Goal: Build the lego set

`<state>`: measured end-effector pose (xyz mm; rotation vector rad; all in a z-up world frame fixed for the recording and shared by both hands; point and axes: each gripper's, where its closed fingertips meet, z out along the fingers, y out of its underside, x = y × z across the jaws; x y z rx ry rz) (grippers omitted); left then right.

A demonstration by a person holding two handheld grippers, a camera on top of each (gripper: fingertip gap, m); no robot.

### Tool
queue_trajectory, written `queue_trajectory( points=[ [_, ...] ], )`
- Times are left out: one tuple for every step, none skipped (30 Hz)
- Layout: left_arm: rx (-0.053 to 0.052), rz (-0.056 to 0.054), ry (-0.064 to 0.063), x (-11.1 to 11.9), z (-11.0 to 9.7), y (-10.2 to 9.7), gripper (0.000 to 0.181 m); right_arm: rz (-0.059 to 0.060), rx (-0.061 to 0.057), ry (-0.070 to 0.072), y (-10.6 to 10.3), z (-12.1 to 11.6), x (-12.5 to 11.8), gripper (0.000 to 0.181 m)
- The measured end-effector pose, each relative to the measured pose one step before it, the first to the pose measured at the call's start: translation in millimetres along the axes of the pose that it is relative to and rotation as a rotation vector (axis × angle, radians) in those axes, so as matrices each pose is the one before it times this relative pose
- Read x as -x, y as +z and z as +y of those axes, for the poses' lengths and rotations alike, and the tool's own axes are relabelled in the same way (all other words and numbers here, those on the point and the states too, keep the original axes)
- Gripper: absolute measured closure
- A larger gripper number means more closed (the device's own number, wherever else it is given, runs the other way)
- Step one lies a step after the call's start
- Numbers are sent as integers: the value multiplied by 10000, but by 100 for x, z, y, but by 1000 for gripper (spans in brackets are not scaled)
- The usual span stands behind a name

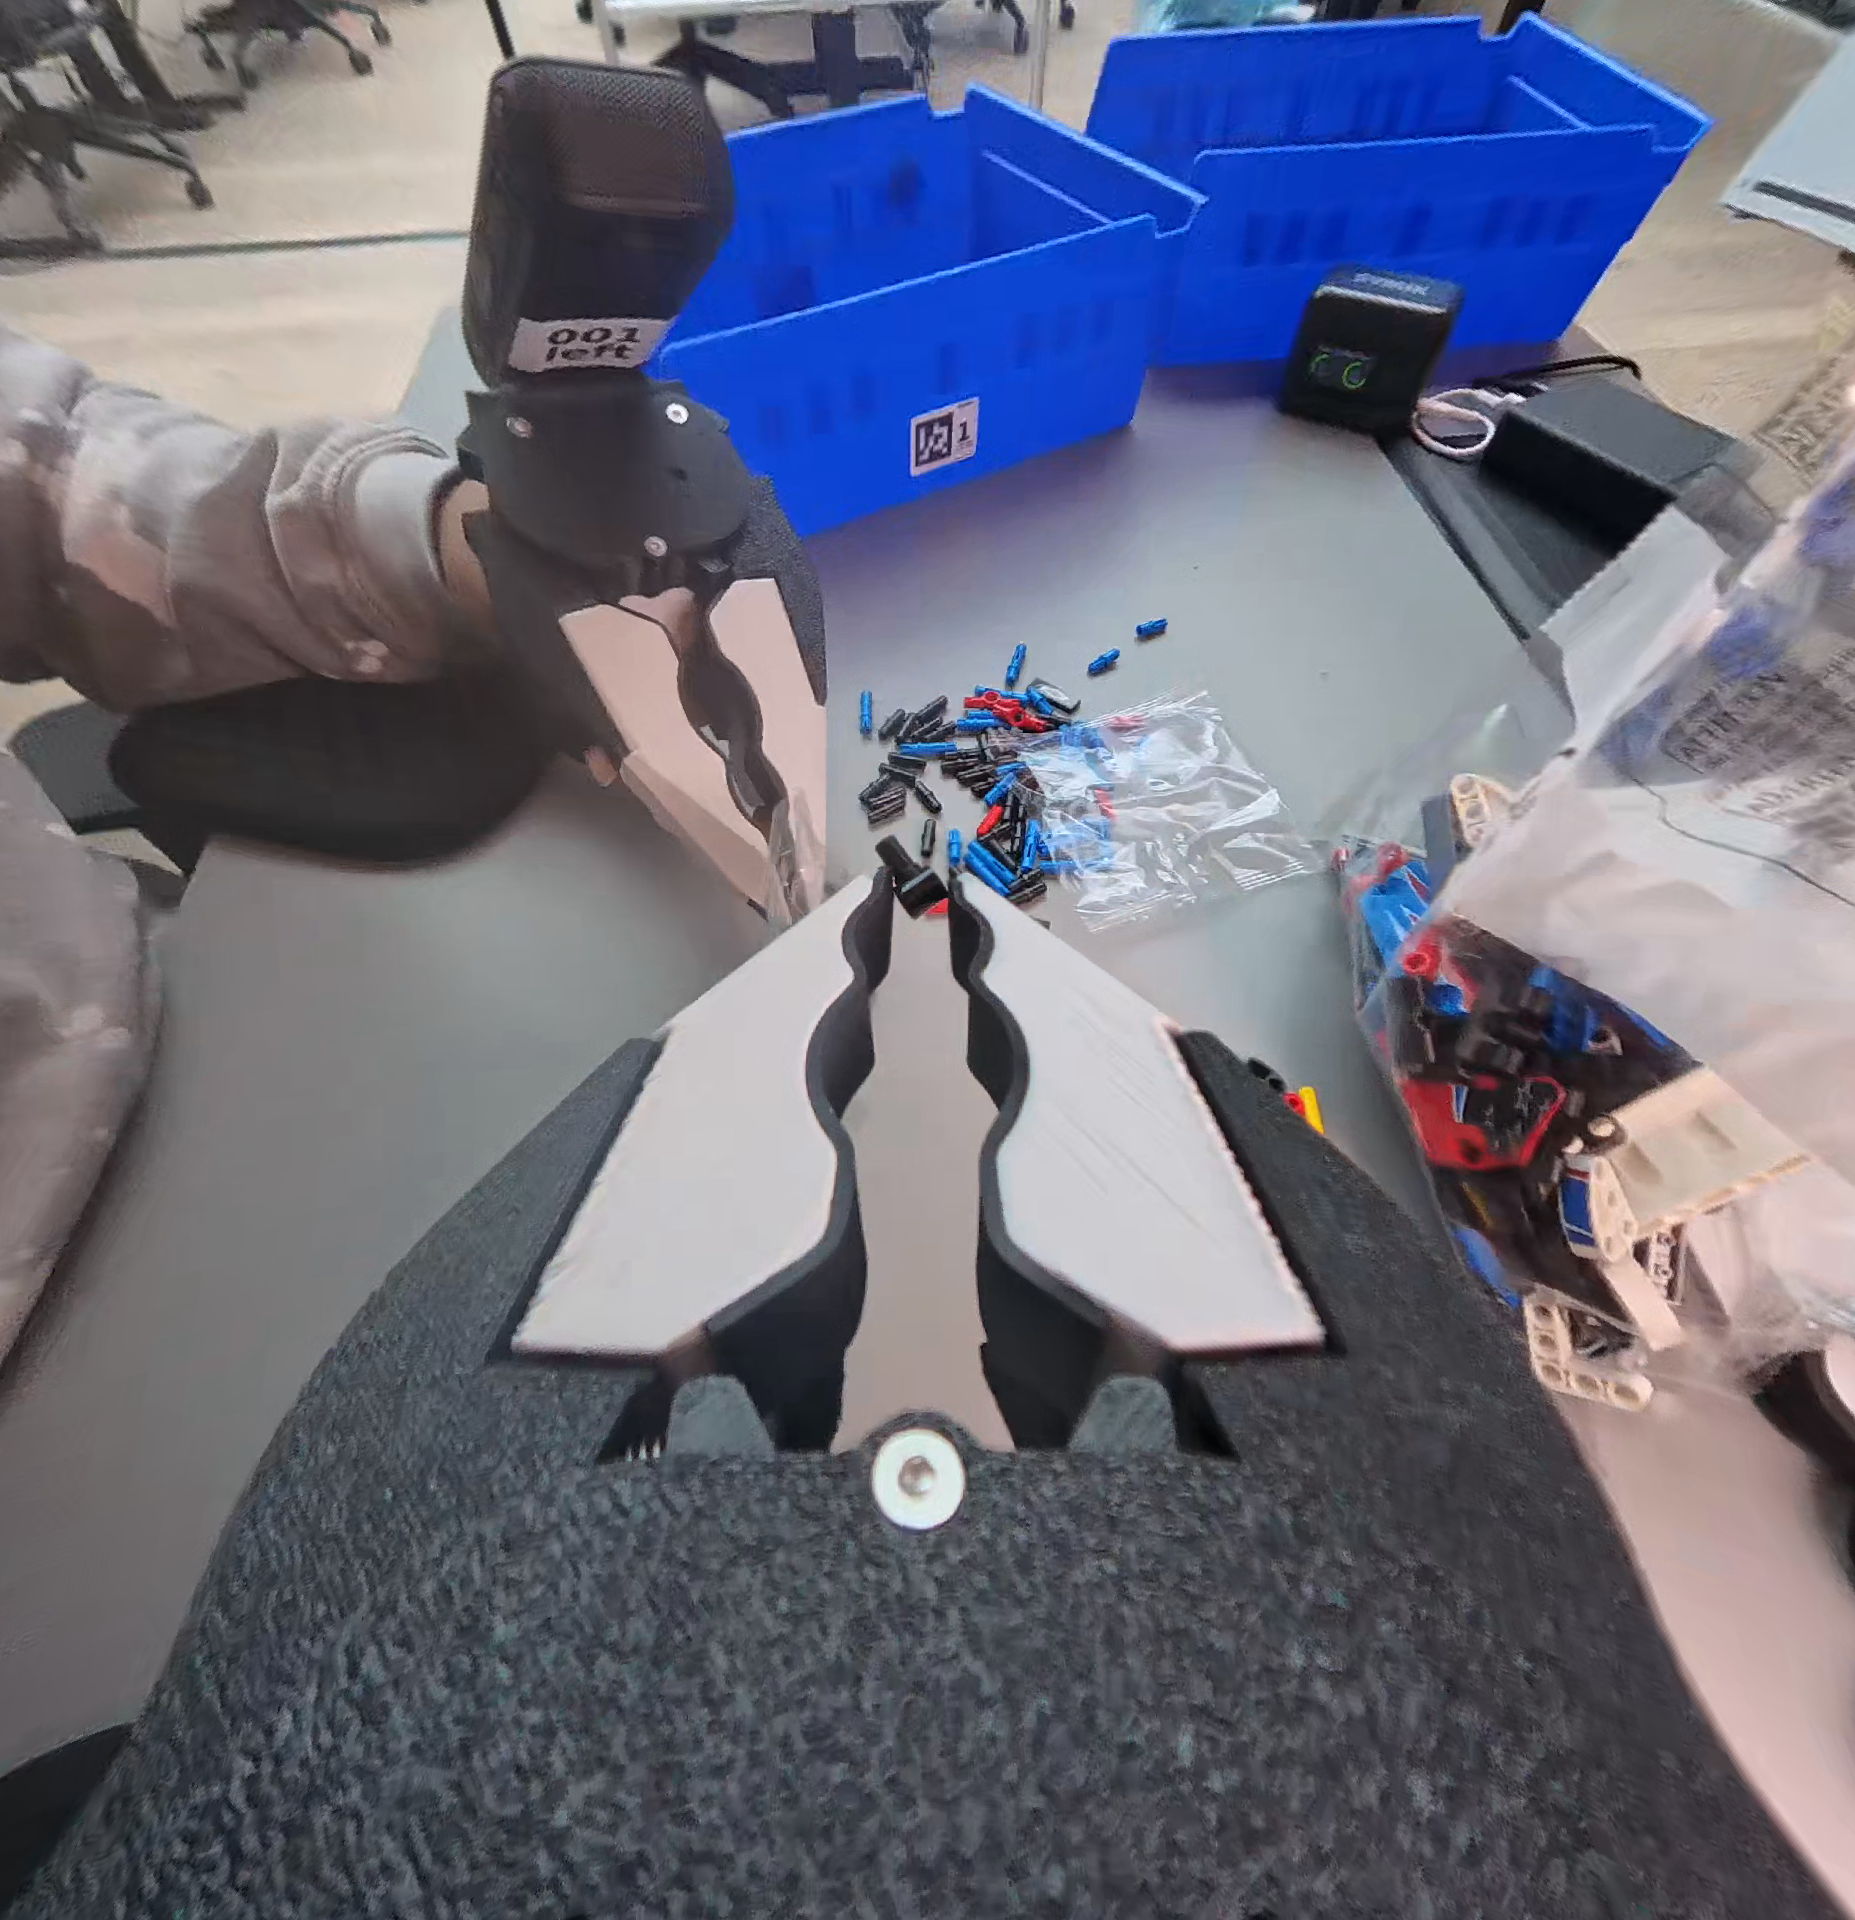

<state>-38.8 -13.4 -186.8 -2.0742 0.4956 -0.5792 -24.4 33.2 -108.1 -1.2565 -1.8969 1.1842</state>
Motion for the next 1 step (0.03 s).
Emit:
queue_trajectory(
  points=[
    [10,11,6,-46,33,36,178,7,319,-243,342,241,425,171]
  ],
)
